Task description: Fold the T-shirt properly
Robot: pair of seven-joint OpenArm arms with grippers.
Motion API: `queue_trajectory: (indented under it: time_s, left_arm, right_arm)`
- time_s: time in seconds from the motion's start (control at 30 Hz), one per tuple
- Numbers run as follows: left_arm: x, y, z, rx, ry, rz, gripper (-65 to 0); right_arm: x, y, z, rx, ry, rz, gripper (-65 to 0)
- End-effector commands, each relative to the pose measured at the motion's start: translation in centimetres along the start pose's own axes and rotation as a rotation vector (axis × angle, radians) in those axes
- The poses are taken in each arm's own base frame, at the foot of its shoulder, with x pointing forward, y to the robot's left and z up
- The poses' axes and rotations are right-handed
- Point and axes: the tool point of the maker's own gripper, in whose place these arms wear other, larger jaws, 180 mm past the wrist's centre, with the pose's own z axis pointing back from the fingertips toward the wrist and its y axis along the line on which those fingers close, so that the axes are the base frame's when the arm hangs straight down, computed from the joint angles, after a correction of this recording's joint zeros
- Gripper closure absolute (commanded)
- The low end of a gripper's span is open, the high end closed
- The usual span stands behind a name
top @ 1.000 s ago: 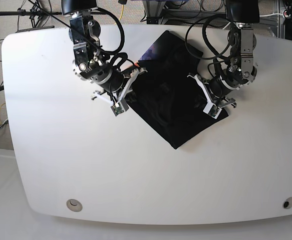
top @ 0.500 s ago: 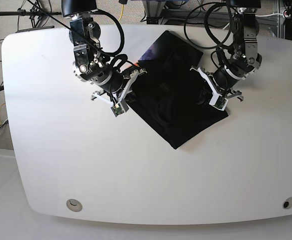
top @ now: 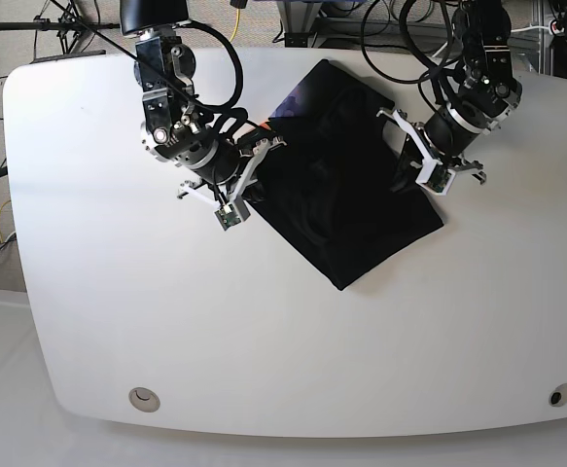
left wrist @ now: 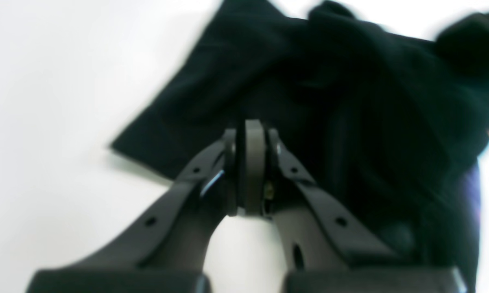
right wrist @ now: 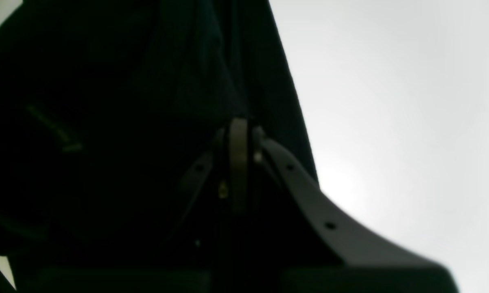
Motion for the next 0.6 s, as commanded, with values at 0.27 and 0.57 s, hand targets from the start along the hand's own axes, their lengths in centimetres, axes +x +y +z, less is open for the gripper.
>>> queue_trajectory:
  time_s: [0.27, 0.57]
  left_arm:
    - [-4.9, 1.9, -0.4, 0.032, -0.012, 0.023, -2.5]
    - [-4.2, 2.5, -3.1, 0.0, -0.014, 0.102, -1.5]
  right_arm:
    - [0.6, 0.2, 0.7, 0.002, -0.047, -0.01, 0.0]
    - [-0.6, 1.0, 1.1, 0.018, -0.033, -0.019, 0.0]
